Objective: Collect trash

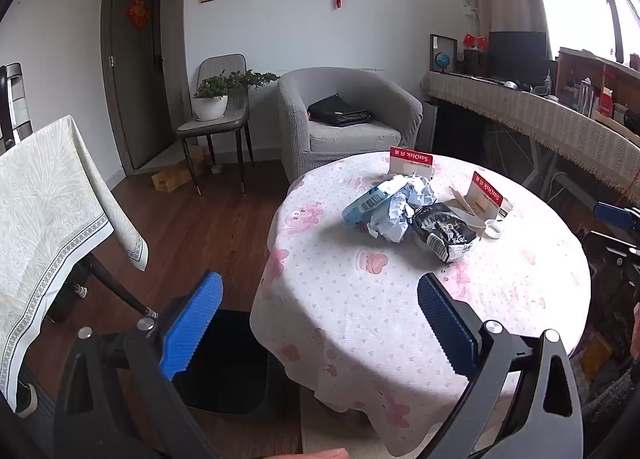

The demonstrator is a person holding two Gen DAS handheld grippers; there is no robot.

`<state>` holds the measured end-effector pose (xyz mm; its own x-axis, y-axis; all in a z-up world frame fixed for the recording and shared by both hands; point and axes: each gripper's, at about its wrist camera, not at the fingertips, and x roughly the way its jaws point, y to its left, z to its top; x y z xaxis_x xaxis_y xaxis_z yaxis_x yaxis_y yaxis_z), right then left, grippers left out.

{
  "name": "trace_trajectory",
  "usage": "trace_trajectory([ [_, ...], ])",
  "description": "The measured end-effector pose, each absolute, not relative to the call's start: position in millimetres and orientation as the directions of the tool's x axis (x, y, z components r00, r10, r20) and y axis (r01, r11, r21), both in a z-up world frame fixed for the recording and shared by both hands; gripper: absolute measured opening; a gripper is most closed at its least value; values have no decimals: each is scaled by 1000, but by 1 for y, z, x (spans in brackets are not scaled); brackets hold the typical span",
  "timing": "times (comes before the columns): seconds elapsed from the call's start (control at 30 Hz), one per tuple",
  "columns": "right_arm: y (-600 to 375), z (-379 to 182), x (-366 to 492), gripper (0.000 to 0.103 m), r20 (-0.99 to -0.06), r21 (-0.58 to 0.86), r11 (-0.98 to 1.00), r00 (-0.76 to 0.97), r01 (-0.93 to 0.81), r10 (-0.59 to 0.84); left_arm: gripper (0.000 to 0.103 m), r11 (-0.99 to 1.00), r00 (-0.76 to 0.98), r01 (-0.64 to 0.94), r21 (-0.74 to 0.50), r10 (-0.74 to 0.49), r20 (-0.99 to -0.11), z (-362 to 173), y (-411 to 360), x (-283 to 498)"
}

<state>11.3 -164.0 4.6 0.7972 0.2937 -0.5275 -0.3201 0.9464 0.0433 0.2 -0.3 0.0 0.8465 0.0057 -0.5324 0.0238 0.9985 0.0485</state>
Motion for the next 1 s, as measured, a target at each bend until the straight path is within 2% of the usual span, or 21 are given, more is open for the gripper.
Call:
trace_trajectory([
  [0.4, -161, 1, 13, 100, -531, 31, 947, 797, -321, 288, 100, 1000, 842, 24, -9, -25, -539, 2, 10, 2],
  [1.0, -159, 3, 11, 100, -532, 27, 945, 796, -325, 289, 100, 1000, 838, 22, 1, -18, -545, 0, 11, 3],
])
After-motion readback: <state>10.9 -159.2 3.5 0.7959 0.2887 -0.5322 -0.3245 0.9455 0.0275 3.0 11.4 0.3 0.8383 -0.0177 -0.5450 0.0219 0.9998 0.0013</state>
